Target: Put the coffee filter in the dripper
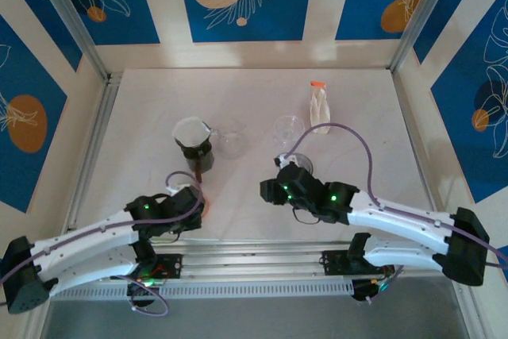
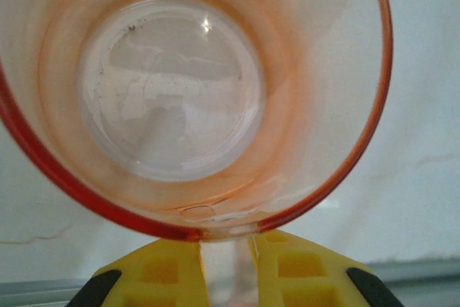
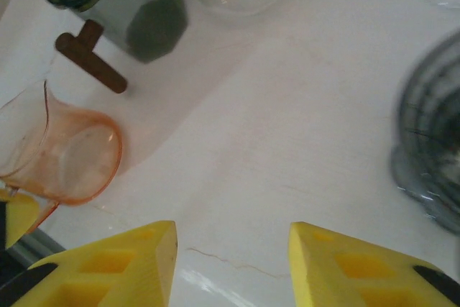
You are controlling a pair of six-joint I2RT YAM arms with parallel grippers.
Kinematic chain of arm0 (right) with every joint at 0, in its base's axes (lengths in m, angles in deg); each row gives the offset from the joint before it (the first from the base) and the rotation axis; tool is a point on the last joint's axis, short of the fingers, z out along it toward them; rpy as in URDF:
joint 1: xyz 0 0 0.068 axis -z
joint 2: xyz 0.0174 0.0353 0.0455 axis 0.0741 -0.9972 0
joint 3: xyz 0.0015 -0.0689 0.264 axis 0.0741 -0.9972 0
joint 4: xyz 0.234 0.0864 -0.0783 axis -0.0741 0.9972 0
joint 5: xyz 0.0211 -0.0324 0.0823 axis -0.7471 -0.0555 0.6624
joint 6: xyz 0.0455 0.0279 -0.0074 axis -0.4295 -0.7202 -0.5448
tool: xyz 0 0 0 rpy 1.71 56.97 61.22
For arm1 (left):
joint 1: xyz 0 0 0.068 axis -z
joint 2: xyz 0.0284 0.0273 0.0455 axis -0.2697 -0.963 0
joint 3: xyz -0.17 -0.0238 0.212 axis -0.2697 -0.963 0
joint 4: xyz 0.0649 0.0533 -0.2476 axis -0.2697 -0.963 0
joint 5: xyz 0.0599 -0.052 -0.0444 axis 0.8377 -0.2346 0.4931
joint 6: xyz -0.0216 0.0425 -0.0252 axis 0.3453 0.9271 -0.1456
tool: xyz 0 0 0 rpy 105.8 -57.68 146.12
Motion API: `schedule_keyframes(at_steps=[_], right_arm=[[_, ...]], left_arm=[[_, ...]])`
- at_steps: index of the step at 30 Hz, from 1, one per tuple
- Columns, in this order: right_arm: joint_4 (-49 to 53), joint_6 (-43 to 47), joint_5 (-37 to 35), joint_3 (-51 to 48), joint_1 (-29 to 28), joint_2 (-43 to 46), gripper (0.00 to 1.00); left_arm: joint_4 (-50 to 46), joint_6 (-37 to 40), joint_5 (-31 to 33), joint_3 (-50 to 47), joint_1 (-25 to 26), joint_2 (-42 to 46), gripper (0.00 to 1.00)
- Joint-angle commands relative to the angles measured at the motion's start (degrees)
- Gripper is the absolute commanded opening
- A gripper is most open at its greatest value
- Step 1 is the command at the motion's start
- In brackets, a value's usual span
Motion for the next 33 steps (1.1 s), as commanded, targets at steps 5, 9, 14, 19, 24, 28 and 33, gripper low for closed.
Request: schedule_keyframes(at_steps=[5, 9, 14, 19, 24, 28, 33], right_arm=[[13.87, -2.65, -7.92, -1.42, 2.14, 11.15, 0.53], [18.47, -4.23, -9.22, -2.01, 2.97, 15.33, 0.55], [22.85, -5.66, -10.28, -2.45, 3.21, 19.32, 0.56], [24.54, -6.29, -9.54, -2.78, 3.34, 20.75, 0.58], [24.28, -6.2, -8.8, -2.53, 3.39, 20.54, 0.63], [23.88, -5.48, -8.36, -1.41, 3.95, 19.58, 0.66], [23.5, -4.59, -7.28, -0.09, 4.92, 17.54, 0.67]], left_arm=[[11.61, 5.27, 1.45, 10.05, 10.02, -16.49, 0.0], [20.58, 10.07, -2.29, 14.53, 10.19, -24.87, 0.0], [21.6, 13.19, -4.07, 21.44, 10.02, -34.37, 0.0], [18.72, 13.67, -4.99, 24.57, 9.88, -39.32, 0.0], [17.93, 13.46, -5.24, 24.77, 9.84, -38.99, 0.22], [17.53, 13.26, -4.74, 24.62, 9.84, -37.2, 0.39], [16.74, 13.53, -3.95, 25.76, 9.84, -34.62, 0.56]])
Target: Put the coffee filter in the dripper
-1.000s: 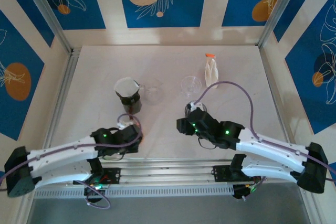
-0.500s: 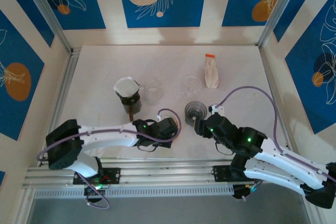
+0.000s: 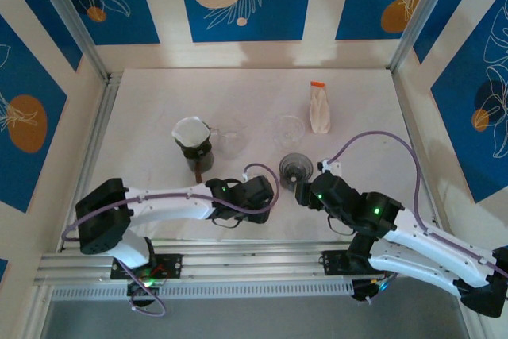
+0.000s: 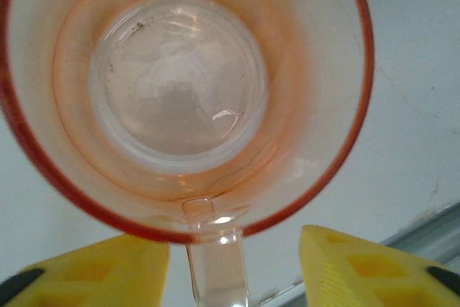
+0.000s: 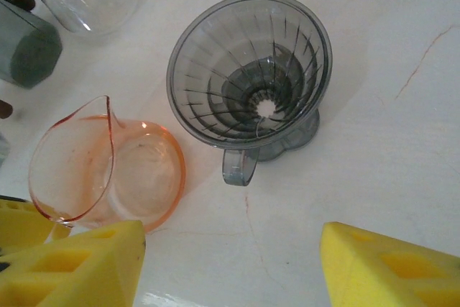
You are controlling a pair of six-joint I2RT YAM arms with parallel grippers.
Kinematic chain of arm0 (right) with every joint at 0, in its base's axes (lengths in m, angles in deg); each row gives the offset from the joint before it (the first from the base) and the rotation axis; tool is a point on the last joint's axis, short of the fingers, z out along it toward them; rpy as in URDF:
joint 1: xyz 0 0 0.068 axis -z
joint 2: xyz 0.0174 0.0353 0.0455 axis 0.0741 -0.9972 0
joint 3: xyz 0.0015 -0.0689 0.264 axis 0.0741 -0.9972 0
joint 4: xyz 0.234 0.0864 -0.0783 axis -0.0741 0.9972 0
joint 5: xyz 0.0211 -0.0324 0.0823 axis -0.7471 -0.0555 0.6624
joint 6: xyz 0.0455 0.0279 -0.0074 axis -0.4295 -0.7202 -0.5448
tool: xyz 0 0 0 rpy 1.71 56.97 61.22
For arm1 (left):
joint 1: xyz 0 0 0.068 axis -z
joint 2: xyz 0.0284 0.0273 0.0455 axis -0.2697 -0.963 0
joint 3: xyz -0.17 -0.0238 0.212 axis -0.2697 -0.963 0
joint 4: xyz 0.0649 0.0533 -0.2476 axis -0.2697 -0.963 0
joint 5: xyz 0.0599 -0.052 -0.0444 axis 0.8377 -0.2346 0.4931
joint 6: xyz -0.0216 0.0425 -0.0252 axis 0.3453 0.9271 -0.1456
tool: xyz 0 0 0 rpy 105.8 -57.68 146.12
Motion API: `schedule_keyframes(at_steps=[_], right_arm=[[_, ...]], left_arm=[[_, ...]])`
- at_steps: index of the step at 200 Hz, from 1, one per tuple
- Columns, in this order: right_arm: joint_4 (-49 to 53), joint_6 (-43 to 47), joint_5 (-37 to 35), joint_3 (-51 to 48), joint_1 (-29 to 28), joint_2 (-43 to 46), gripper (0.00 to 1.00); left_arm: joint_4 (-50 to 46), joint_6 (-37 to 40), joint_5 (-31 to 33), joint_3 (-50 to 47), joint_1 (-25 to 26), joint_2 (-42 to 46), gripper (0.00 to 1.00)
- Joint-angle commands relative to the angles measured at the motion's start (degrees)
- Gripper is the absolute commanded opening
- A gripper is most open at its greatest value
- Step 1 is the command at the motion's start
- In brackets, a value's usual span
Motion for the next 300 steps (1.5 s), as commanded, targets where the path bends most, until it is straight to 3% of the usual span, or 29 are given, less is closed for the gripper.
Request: schedule_keyframes(at_steps=[1, 50, 56, 60, 111, 144, 203, 253, 300], right_arm=[[0.28, 0.47, 0.87, 2.03, 0.83, -1.16, 0.66], [-2.24, 3.81, 4.03, 4.21, 4.84, -5.12, 0.67], [-2.96, 4.62, 4.94, 4.58, 5.99, -6.01, 0.67], [-3.4, 5.23, 5.66, 4.89, 7.02, -6.69, 0.67], [-8.06, 9.82, 15.75, 8.24, 23.18, -16.45, 0.62], [-9.24, 10.51, 19.68, 6.85, 30.14, -21.25, 0.56], [-16.73, 9.95, 24.43, 2.29, 32.98, -27.45, 0.51], [-18.62, 9.74, 25.59, 2.55, 33.97, -32.88, 0.31], [-16.46, 10.27, 25.73, 3.67, 34.4, -31.11, 0.08]], left_arm=[[-2.14, 0.29, 0.36, 2.24, 0.05, 3.52, 0.6], [-3.47, 2.38, 4.07, 5.55, 0.05, 11.53, 0.81], [-3.59, 2.49, 4.55, 5.56, 0.04, 12.63, 0.96], [-3.62, 2.54, 4.97, 5.57, 0.05, 13.37, 1.0], [-0.3, 1.24, 9.12, -3.08, 0.05, 23.63, 1.0], [2.14, -2.02, 9.61, -10.88, 0.05, 29.26, 1.0], [3.19, -5.36, 10.53, -18.44, 0.05, 34.63, 1.0], [0.69, -7.71, 12.47, -21.68, 0.05, 38.77, 1.0], [0.58, -9.31, 12.79, -24.24, 0.05, 41.23, 1.0]])
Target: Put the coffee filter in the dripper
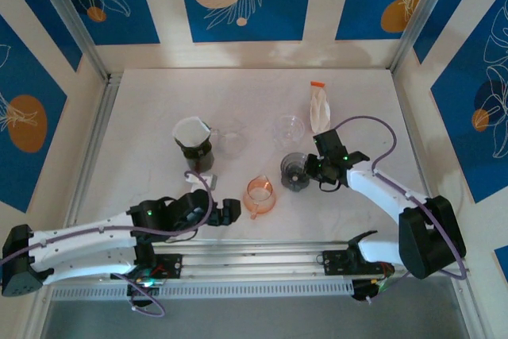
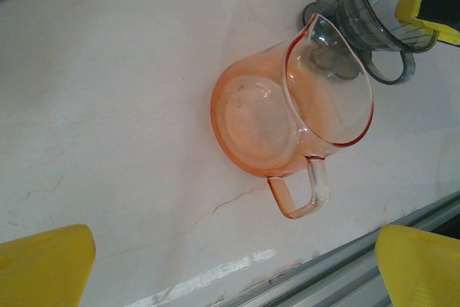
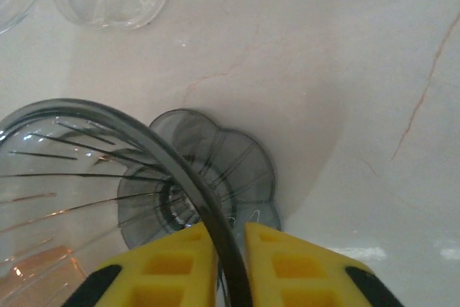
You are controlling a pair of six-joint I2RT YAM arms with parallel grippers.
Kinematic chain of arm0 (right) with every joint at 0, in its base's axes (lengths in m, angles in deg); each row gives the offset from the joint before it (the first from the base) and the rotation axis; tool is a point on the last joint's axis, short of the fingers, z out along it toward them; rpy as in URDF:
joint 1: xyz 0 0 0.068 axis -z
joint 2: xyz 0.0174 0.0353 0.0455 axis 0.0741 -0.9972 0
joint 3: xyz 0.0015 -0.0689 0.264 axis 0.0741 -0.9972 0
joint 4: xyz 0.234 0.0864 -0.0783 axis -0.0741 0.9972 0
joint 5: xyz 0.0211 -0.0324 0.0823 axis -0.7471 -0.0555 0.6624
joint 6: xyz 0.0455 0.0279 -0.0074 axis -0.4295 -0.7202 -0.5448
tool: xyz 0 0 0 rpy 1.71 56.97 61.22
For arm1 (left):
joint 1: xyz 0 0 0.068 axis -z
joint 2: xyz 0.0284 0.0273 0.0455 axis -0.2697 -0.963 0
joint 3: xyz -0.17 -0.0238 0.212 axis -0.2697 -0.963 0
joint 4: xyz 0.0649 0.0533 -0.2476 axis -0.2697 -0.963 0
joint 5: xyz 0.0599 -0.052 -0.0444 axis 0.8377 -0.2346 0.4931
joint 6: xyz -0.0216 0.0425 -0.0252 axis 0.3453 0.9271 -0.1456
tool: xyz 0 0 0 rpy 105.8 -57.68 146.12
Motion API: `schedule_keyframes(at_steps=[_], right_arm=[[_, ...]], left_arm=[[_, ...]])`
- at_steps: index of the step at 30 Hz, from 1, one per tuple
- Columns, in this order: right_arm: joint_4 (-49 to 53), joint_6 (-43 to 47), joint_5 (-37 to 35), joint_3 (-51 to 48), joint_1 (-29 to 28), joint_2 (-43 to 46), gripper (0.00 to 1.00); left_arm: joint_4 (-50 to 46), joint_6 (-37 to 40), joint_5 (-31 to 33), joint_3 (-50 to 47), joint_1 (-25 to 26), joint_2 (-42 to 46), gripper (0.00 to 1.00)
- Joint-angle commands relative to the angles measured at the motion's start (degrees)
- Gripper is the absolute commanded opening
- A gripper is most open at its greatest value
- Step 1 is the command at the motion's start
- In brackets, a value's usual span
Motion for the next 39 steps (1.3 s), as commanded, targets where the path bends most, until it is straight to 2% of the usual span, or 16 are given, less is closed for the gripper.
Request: schedule_keyframes(at_steps=[1, 3, 9, 15, 19, 23, 26, 32, 39], right_arm=[[2.1, 0.89, 0.87, 0.9, 0.56, 1.58, 0.07], [3.96, 1.41, 0.95, 1.88, 0.65, 3.03, 0.0], [10.69, 2.52, 3.49, 6.73, 0.16, 10.11, 0.0], [17.61, 1.57, 6.53, 13.77, -5.9, 14.04, 0.0], [19.51, -0.01, 9.45, 17.36, -12.29, 11.88, 0.0], [20.05, -0.63, 9.09, 20.71, -19.22, 6.94, 0.0], [19.29, -0.92, 7.96, 22.13, -22.27, 3.73, 0.0], [18.14, -0.56, 5.88, 23.12, -23.85, 0.25, 0.0], [17.79, -0.02, 5.13, 22.49, -22.98, -1.09, 0.0]], left_arm=[[-0.97, -1.91, 1.51, -1.67, 0.05, 1.25, 1.0], [-1.0, -2.26, 1.5, -2.12, 0.05, 1.36, 1.0], [-1.81, -2.98, 2.02, -3.21, 0.05, 2.73, 1.0], [-3.48, -4.4, 3.17, -4.88, 0.05, 5.77, 1.0], [-5.56, -4.89, 4.28, -5.28, 0.05, 8.22, 1.0], [-6.35, -4.9, 4.99, -5.73, 0.05, 10.1, 1.0], [-6.47, -5.34, 5.1, -6.26, 0.11, 11.19, 1.0], [-6.94, -5.52, 5.12, -6.59, 0.05, 12.32, 1.0], [-6.4, -5.67, 5.27, -7.22, 0.05, 12.35, 1.0]])
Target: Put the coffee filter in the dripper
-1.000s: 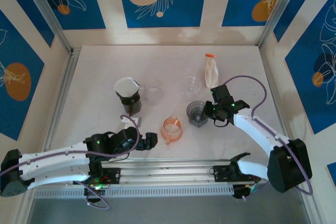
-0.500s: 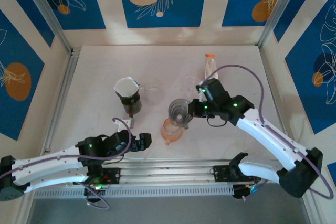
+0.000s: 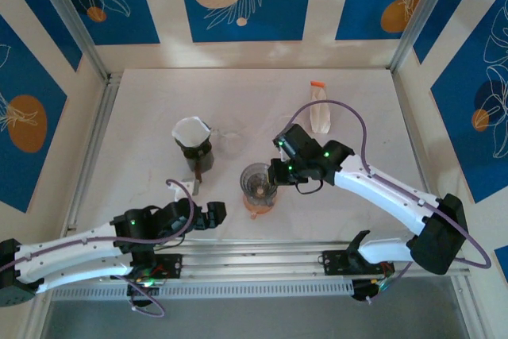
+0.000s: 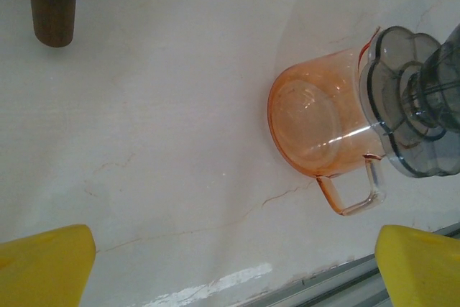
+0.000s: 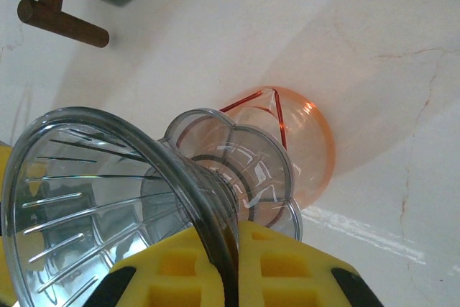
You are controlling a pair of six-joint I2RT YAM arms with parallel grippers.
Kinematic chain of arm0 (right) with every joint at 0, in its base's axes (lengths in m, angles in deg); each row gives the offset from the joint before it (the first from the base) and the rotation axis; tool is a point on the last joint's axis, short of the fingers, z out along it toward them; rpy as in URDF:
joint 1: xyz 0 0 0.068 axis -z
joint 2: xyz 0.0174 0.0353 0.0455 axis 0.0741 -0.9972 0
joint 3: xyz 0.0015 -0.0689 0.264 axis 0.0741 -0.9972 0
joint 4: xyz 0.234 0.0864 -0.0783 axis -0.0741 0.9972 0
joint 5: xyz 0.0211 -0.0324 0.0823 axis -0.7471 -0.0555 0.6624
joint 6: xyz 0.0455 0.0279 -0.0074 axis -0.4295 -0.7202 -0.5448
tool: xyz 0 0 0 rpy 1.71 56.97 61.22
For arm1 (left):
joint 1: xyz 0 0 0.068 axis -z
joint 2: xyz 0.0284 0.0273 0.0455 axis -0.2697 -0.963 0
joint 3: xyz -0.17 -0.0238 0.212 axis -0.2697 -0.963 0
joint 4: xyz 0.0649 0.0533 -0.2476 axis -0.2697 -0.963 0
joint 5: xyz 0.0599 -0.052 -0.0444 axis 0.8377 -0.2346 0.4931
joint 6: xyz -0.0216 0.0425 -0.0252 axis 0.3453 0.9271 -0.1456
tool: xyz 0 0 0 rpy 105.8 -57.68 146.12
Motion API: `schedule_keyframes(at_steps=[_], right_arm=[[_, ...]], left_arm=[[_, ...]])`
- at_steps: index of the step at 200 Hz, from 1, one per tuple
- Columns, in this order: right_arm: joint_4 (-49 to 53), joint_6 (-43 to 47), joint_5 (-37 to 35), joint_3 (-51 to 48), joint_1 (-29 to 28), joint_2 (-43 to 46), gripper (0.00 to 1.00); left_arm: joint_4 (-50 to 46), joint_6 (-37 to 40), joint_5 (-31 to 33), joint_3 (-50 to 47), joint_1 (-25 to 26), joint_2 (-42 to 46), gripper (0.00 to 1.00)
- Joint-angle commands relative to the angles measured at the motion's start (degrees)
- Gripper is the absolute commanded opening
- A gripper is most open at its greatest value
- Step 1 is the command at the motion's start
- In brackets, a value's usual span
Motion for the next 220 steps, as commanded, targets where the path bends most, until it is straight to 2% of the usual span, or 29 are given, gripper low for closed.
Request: schedule_keyframes(at_steps=[1, 58, 100, 160, 167, 183, 193, 220], right_arm=[[-0.83, 0.11, -0.55, 1.58, 0.51, -0.58, 0.0], [-1.77, -0.4, 0.87, 0.08, 1.68, -1.09, 0.0], [-2.11, -1.35, 1.64, -1.07, 1.75, -0.75, 0.14], [-2.4, -2.5, 2.11, -2.64, 1.75, -0.58, 0.2], [-2.4, -2.59, 2.11, -2.81, 1.74, -0.44, 0.24], [-2.4, -2.86, 1.35, -3.0, 1.73, 0.52, 0.46], [-2.41, -2.94, 0.91, -2.99, 1.74, 1.29, 0.55], [-1.59, -3.08, -0.96, -2.51, 1.94, 3.94, 0.66]], left_arm=[[-0.63, -1.15, 1.46, -1.0, 0.05, 0.68, 1.0], [-0.64, -1.1, 1.56, -1.18, 0.05, 0.7, 1.0], [-0.55, -1.11, 1.61, -1.22, 0.05, 0.72, 1.0], [-0.41, -1.36, 1.64, -1.49, 0.05, 0.71, 1.0], [-0.41, -1.39, 1.61, -1.53, 0.05, 0.7, 1.0], [-0.33, -1.36, 1.59, -1.54, 0.05, 0.72, 1.0], [-0.26, -1.47, 1.57, -1.55, 0.05, 0.72, 1.0], [0.44, -1.76, 1.68, -1.93, 0.05, 0.94, 1.0]])
